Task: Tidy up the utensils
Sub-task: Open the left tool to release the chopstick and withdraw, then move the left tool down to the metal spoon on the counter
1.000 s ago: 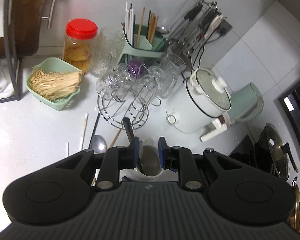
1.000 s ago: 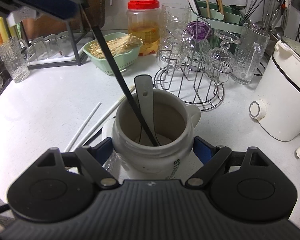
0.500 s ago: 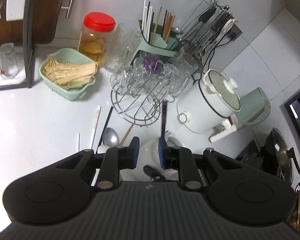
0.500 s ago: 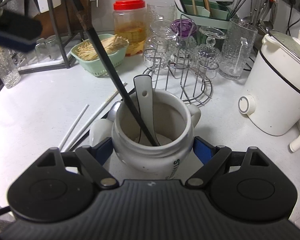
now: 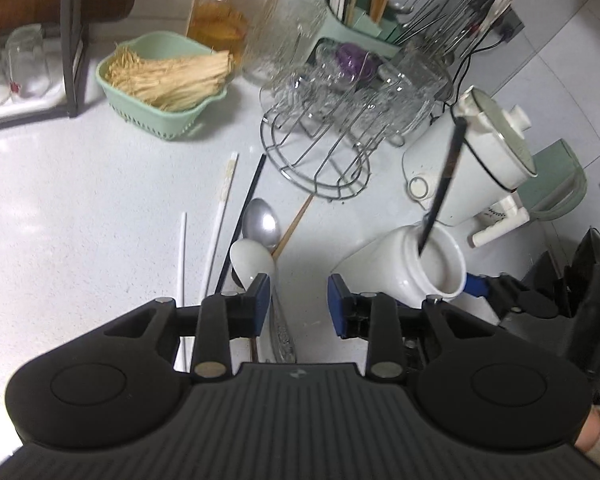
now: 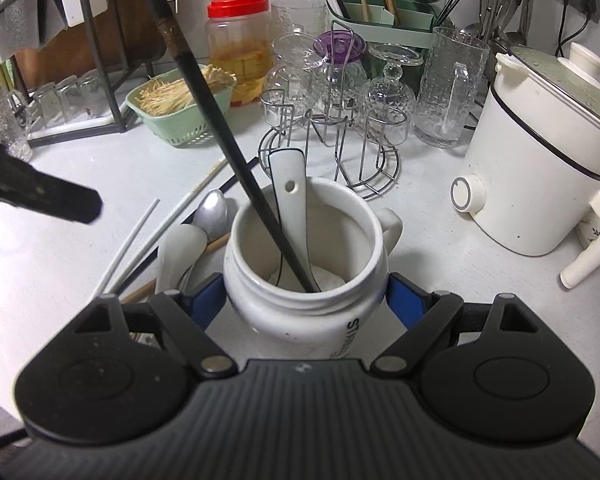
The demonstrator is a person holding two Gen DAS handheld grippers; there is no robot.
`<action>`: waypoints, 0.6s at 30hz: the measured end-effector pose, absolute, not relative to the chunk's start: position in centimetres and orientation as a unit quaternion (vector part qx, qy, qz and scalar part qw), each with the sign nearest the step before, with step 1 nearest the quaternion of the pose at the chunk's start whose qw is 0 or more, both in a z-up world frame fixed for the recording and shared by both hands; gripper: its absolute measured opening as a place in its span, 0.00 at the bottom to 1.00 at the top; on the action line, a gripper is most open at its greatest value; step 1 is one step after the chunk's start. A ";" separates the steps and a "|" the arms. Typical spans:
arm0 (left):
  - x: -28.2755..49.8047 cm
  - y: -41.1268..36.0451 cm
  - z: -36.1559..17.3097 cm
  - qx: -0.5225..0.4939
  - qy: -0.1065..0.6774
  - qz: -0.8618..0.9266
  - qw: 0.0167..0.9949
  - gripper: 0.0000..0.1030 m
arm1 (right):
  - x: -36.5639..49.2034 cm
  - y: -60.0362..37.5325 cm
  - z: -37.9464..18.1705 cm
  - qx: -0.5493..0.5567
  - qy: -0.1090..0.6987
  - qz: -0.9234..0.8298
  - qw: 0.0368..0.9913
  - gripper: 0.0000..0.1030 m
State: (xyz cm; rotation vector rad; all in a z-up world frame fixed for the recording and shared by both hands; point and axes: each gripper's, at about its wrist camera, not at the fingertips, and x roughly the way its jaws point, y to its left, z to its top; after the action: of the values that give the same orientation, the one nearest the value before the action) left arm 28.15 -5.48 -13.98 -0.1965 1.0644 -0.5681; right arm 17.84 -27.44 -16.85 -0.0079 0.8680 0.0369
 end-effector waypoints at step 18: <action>33.6 -11.1 -20.1 -0.027 0.485 -0.237 0.841 0.42 | 17.7 -28.1 -16.6 -0.013 0.429 0.043 0.902 0.86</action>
State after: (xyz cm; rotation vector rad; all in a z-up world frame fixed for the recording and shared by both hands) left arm 33.57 -11.10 -20.09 -0.0571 1.0254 -0.5003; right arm 17.72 -28.15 -16.61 -0.0277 0.8877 0.0891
